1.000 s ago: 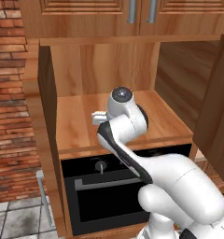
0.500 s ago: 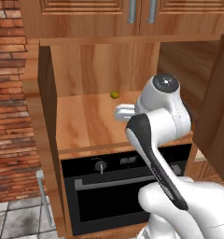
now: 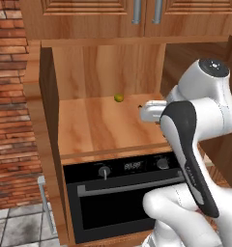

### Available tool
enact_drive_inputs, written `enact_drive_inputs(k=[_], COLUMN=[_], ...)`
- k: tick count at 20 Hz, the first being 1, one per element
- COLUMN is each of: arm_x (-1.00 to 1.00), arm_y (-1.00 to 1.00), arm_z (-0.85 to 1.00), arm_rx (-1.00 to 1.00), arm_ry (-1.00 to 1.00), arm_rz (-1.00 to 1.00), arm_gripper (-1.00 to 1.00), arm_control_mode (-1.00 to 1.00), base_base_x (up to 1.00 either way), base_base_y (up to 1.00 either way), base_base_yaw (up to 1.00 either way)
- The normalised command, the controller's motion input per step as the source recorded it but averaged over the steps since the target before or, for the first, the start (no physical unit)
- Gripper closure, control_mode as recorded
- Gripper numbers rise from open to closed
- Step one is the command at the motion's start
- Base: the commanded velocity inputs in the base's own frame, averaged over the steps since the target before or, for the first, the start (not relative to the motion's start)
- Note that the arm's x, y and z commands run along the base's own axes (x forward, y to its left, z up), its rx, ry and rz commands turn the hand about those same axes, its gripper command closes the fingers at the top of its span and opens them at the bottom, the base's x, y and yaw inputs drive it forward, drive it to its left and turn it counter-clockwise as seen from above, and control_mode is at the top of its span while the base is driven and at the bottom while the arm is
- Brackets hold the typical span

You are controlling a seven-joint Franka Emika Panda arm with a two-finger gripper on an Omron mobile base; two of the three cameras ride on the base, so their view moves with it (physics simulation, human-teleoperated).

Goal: Pick the banana from the cabinet and place it in the bowl. Then pick the bowl and place it in the sink. Then turn on the sink facuet.

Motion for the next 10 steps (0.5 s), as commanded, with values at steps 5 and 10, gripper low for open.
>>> enact_drive_inputs(k=[5,10], arm_x=[-0.25,-0.16], arm_y=[-0.09,0.0], arm_z=[-0.07,0.0], arm_rx=[0.0,0.0], arm_ry=[-0.14,0.0], arm_rz=[0.03,0.0], arm_gripper=[1.0,1.0], arm_control_mode=[-1.0,-1.0], base_base_x=[0.0,0.0], base_base_y=[0.0,0.0], base_base_yaw=[0.0,0.0])
